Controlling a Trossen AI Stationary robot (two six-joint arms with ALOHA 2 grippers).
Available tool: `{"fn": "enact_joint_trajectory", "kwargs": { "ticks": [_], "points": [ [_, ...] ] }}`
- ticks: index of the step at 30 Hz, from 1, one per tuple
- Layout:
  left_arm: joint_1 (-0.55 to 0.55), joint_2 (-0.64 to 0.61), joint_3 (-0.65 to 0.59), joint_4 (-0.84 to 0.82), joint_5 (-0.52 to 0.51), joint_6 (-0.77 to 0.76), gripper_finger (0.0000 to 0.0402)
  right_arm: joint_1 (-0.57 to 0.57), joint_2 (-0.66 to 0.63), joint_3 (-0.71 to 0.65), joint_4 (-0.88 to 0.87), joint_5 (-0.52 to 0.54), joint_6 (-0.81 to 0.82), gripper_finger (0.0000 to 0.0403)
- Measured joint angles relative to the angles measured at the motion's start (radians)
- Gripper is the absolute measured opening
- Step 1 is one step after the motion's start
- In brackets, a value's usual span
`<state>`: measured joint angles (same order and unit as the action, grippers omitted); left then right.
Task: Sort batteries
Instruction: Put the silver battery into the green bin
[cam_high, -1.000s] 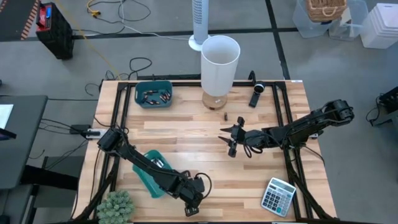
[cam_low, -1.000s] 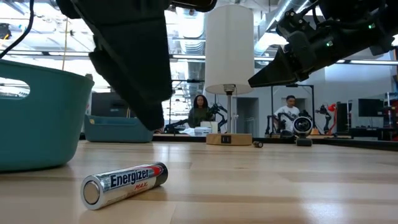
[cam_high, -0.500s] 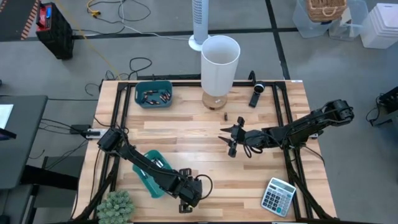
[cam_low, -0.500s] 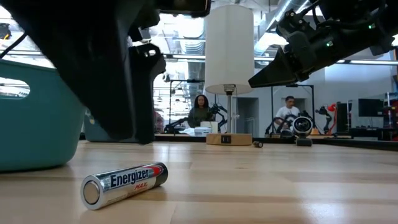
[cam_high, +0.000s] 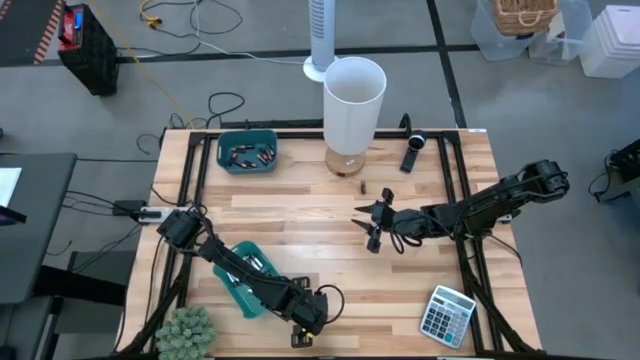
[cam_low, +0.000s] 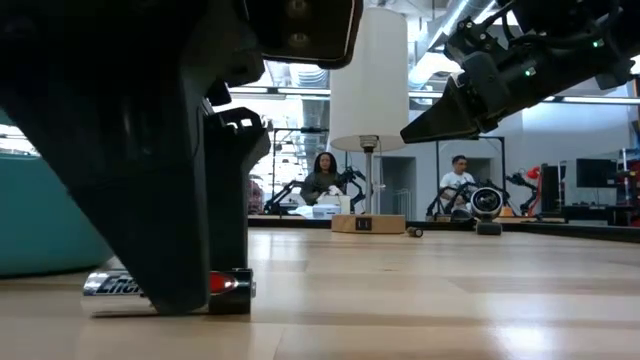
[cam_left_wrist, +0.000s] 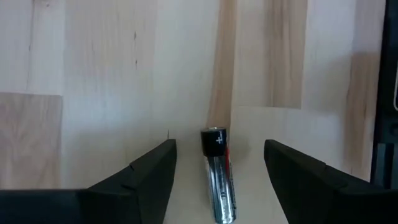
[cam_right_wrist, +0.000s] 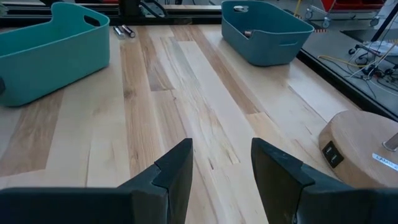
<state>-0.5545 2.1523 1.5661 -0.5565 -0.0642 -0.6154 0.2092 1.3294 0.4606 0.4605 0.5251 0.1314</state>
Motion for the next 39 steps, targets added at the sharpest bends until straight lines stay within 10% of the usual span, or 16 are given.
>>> {"fn": "enact_joint_trajectory", "kwargs": {
  "ticks": [39],
  "points": [
    [0.052, 0.007, -0.002, -0.143, -0.079, -0.003, 0.0039, 0.0, 0.0, 0.0, -0.005, 0.0, 0.002, 0.0178]
  ]
}}
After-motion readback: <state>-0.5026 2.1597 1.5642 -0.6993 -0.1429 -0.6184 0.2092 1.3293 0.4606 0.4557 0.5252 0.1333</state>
